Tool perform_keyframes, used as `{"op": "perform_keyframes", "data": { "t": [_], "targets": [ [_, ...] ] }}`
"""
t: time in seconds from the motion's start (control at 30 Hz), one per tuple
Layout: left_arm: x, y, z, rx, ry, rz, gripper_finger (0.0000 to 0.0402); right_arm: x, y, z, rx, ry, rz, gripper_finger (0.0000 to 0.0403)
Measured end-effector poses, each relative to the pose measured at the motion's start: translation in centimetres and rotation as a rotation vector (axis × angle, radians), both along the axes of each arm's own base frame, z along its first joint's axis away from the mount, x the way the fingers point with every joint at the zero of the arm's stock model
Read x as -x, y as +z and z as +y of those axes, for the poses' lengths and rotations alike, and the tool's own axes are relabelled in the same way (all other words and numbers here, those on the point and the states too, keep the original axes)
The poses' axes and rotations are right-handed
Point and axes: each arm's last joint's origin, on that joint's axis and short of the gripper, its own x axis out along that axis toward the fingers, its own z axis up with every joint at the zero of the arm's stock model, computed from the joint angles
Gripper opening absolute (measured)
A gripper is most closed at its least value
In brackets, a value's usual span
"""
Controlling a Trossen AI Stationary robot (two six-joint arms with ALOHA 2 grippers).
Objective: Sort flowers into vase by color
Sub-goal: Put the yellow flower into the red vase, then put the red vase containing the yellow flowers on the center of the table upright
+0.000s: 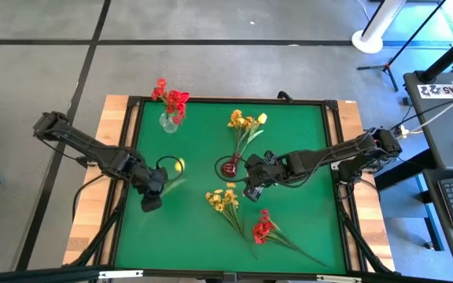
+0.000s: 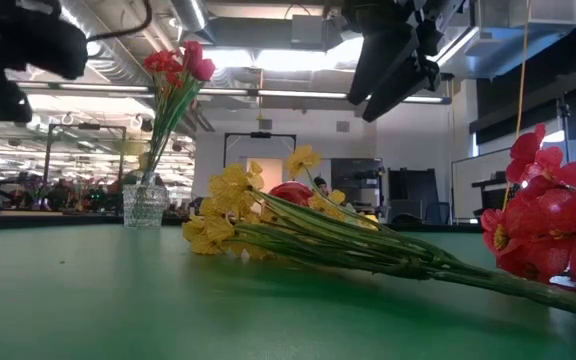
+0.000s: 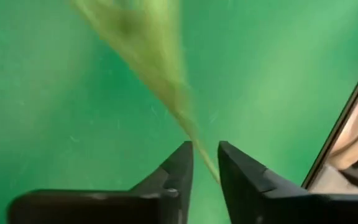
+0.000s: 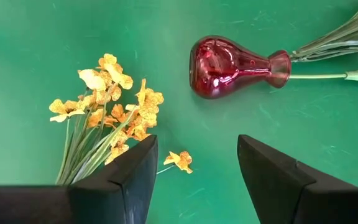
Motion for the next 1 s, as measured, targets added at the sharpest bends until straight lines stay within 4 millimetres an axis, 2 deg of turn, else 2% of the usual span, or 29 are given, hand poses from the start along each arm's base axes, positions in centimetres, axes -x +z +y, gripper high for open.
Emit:
{"op": "perform_keyframes", "data": {
  "t": [0.27, 0.37, 0.47, 0.6, 0.73, 0.87, 1.0],
  "targets": [
    [-0.7, -0.8, -0.3, -0.010, 0.000, 0.068, 0.0141, 0.0, 0.0, 0.0, 0.000, 0.013, 0.003, 0.0220],
    [-1.4, 0.5, -0.1, -0.075, 0.015, -0.017, 0.0152, 0.0, 0.0, 0.0, 0.004, 0.019, 0.004, 0.0220],
    [-2.7, 2.8, 0.3, -0.172, 0.027, -0.163, 0.0154, 0.0, 0.0, 0.0, 0.006, 0.023, 0.004, 0.0220],
    [-5.5, 5.7, 1.3, -0.244, 0.025, -0.417, 0.0155, 0.1, 0.0, 0.5, 0.002, 0.030, 0.003, 0.0220],
    [-8.9, 7.1, 3.1, -0.276, -0.013, -0.560, 0.0155, 0.4, 0.0, 1.8, 0.001, 0.066, 0.002, 0.0220],
    [-12.6, 6.4, 5.6, -0.292, -0.022, -0.525, 0.0161, 1.2, 0.1, 4.0, 0.050, 0.096, -0.020, 0.0220],
    [-16.2, 4.1, 7.7, -0.274, -0.058, -0.439, 0.0179, 3.2, 1.1, 7.1, 0.173, 0.139, -0.082, 0.0220]
  ]
}}
